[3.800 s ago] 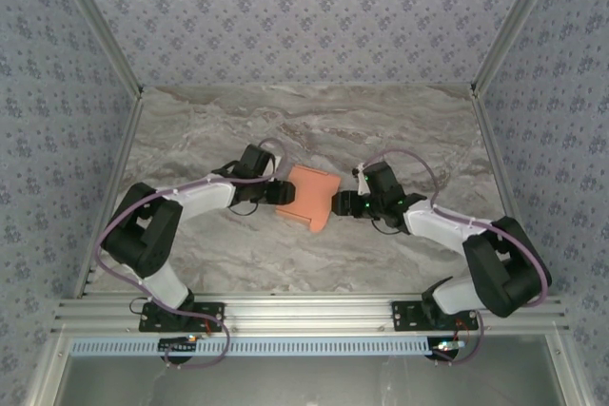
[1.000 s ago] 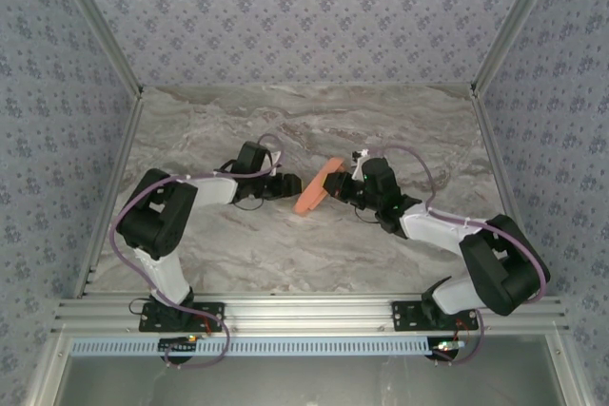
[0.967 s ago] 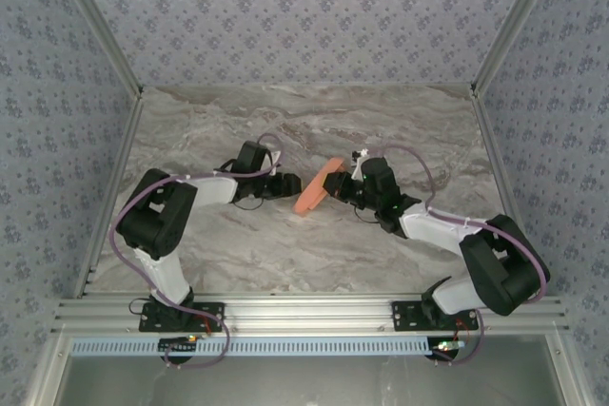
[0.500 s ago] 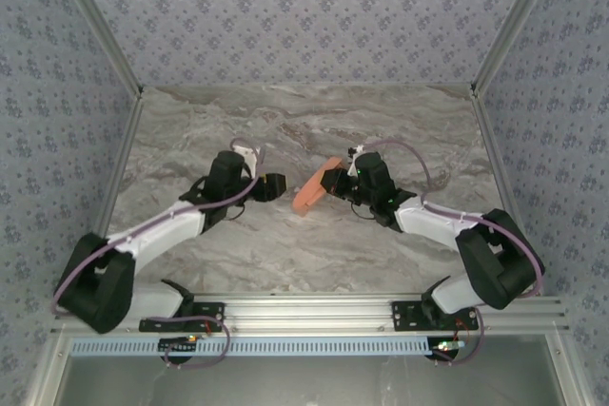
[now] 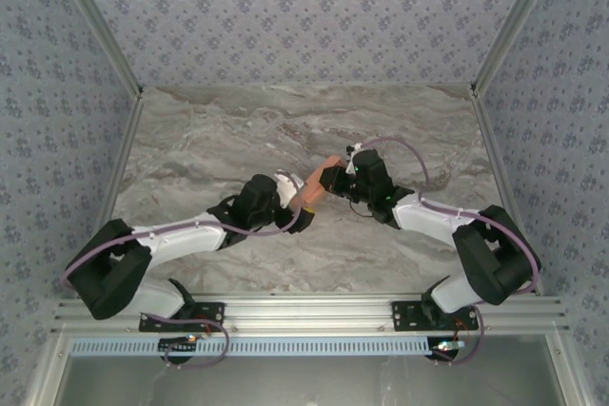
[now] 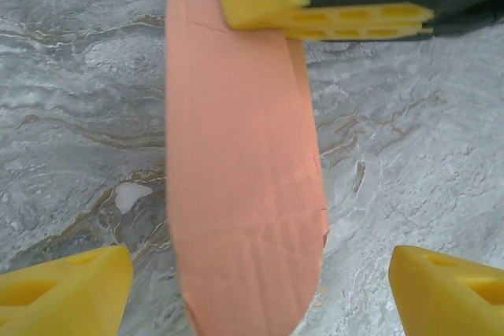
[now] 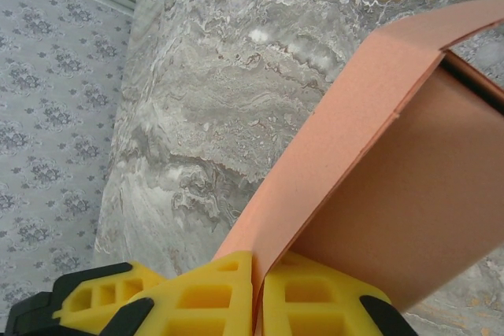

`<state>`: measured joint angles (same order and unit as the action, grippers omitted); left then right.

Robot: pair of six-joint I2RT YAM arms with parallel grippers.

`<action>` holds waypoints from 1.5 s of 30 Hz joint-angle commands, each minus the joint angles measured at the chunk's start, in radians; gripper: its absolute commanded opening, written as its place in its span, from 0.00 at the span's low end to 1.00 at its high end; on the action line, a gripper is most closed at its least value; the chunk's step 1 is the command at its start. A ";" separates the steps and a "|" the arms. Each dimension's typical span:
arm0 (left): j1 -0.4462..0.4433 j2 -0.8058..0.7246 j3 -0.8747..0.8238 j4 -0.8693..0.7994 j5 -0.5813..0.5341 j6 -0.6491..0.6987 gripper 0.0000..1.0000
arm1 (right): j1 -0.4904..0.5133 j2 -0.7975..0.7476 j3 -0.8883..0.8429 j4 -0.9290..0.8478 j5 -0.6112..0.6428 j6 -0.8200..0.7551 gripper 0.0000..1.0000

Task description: Fold the paper box

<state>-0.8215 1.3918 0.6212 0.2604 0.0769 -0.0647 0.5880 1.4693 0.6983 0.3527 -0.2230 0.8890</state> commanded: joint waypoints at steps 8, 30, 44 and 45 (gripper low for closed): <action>-0.008 0.120 0.087 0.112 0.006 0.094 0.71 | 0.004 0.020 0.001 -0.077 0.047 -0.048 0.09; 0.092 0.066 0.060 0.073 0.163 0.181 0.40 | -0.027 -0.225 0.049 -0.249 0.040 -0.424 0.47; 0.204 0.049 0.191 -0.233 0.492 0.410 0.34 | -0.171 -0.334 -0.038 -0.236 -0.090 -1.004 0.50; 0.211 0.051 0.205 -0.259 0.509 0.431 0.34 | -0.171 -0.339 -0.044 -0.234 -0.115 -1.063 0.49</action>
<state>-0.6315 1.4494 0.7753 0.1028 0.4843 0.2687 0.4248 1.1645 0.6636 0.0998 -0.2581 0.0231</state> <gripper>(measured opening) 0.407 0.496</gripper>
